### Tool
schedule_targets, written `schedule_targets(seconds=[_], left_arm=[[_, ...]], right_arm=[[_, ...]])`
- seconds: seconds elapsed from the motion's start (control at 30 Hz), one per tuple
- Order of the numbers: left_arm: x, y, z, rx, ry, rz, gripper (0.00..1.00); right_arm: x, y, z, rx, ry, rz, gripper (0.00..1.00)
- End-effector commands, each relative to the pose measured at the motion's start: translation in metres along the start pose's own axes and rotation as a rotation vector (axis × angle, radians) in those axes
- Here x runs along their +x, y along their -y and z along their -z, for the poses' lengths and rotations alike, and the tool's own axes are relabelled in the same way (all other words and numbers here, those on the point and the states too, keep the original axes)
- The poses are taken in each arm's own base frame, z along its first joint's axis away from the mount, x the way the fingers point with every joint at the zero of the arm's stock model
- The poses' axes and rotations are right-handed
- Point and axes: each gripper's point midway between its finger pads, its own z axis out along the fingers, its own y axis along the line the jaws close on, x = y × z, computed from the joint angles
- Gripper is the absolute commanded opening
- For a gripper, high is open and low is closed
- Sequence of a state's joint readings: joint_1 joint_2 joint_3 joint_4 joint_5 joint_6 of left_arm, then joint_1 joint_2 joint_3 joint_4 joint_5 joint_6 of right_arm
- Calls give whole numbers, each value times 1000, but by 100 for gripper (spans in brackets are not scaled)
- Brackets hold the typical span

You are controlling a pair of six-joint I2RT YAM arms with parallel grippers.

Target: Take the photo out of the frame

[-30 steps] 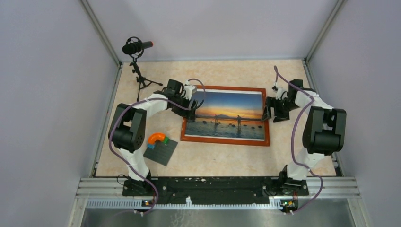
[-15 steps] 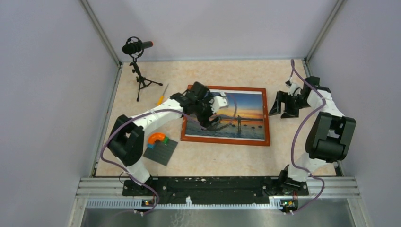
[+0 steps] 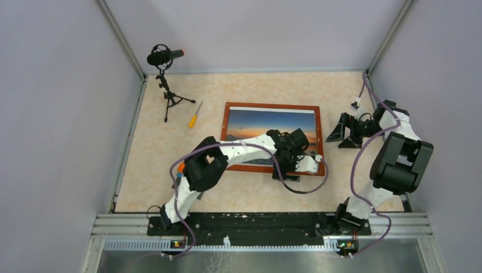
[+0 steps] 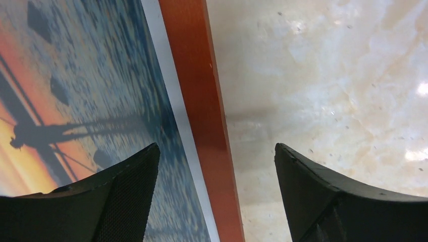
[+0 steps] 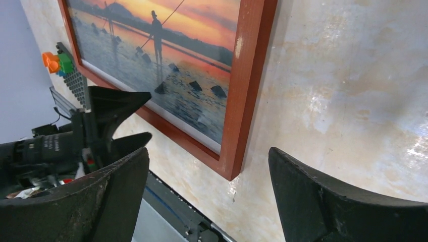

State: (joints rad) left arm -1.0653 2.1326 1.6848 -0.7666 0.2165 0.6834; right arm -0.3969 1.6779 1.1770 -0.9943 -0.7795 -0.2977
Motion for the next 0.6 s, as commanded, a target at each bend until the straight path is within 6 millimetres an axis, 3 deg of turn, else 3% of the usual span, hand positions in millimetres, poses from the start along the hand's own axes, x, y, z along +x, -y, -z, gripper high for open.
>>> schedule_targets(seconds=[0.0, 0.23, 0.43, 0.57], left_arm=[[-6, -11, -1, -33, -57, -17, 86], [-8, -1, -14, -29, -102, -65, 71], [-5, 1, -19, -30, -118, -28, 47], [-17, 1, -9, -33, -78, -11, 30]], right_arm=[[3, -5, -3, -62, 5, 21, 87], [12, -1, -13, -90, -26, -18, 87], [16, 4, -18, -96, -43, -26, 88], [20, 5, -24, -120, -53, -34, 88]])
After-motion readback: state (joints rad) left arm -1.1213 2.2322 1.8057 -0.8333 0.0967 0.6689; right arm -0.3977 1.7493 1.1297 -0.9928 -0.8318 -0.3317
